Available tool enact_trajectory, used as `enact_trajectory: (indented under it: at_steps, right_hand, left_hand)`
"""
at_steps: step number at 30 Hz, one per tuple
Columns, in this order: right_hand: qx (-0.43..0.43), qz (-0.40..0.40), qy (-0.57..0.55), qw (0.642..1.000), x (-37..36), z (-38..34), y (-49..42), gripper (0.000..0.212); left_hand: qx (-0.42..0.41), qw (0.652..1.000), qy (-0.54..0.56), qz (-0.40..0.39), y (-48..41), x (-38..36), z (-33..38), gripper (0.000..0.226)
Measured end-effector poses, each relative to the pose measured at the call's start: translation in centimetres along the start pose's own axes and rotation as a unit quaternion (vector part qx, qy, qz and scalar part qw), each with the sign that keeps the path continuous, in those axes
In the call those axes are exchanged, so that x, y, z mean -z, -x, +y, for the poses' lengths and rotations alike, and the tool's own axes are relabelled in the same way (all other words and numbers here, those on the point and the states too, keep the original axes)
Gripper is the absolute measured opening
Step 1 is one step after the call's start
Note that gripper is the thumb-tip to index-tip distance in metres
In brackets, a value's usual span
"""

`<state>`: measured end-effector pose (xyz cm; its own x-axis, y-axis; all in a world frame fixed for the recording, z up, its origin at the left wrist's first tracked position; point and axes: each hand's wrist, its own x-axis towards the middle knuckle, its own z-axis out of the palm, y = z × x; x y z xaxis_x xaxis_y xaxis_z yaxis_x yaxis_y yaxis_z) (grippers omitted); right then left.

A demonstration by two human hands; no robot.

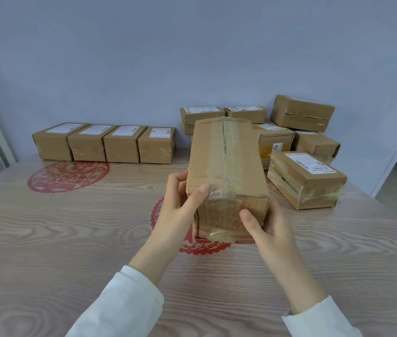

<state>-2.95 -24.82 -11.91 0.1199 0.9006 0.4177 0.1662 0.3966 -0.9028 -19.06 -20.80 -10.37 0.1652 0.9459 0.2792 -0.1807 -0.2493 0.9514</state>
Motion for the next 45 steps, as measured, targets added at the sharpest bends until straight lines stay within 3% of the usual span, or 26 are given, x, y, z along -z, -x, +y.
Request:
enact_trajectory:
  at_steps: [2, 4, 8, 10, 13, 16, 21, 26, 32, 35, 40, 45]
  right_hand:
    - [-0.03, -0.002, -0.017, 0.999, 0.0, -0.2, 0.1, 0.095]
    - [-0.048, 0.007, -0.025, 0.999, 0.1, -0.5, 0.2, 0.095]
    - [-0.086, 0.019, -0.064, 0.994, 0.2, -0.5, 0.2, 0.039]
    - [-0.098, 0.019, -0.08, 0.992, 0.2, -0.4, 0.2, 0.029]
    - [-0.087, 0.006, -0.089, 0.992, 0.1, -0.4, 0.2, 0.054]
    - [-0.071, 0.008, -0.091, 0.993, 0.0, -0.5, 0.1, 0.065]
    - [-0.064, 0.04, -0.071, 0.995, -0.1, 0.2, 0.1, 0.064]
    - [-0.042, 0.023, -0.029, 0.998, 0.0, 0.0, 0.1, 0.071]
    - [-0.037, 0.055, -0.005, 0.998, -0.2, 0.5, -0.3, 0.041]
    - [-0.034, 0.051, -0.026, 0.998, -0.3, 0.6, -0.3, 0.04]
    - [-0.042, 0.067, -0.023, 0.997, -0.5, 0.8, -0.3, 0.055]
    - [-0.043, 0.099, -0.018, 0.994, -0.5, 0.4, -0.3, 0.037]
  left_hand:
    - [-0.006, 1.0, -0.004, -0.013, 0.2, 0.1, -0.2, 0.066]
    - [-0.012, 1.0, -0.013, -0.025, 0.4, 0.1, -0.4, 0.072]
    - [-0.008, 0.999, -0.036, -0.038, 0.5, 0.2, -0.5, 0.082]
    - [-0.009, 0.998, -0.047, -0.035, 0.5, 0.2, -0.5, 0.083]
    - [-0.013, 0.998, -0.055, -0.011, 0.4, 0.1, -0.3, 0.076]
    - [-0.01, 0.997, -0.067, -0.021, 0.4, 0.1, -0.2, 0.078]
    - [-0.022, 0.994, -0.093, -0.045, 0.6, -0.1, -0.3, 0.082]
    - [-0.004, 0.996, -0.083, -0.014, 0.5, -0.2, 0.0, 0.09]
    - [-0.021, 0.993, -0.112, -0.025, 0.8, -0.4, -0.1, 0.093]
    - [-0.021, 0.994, -0.103, -0.007, 0.6, -0.4, 0.3, 0.094]
    - [-0.018, 0.992, -0.123, -0.006, 0.2, -0.5, 0.5, 0.076]
    - [-0.029, 0.99, -0.141, -0.014, 0.5, -0.6, 0.5, 0.085]
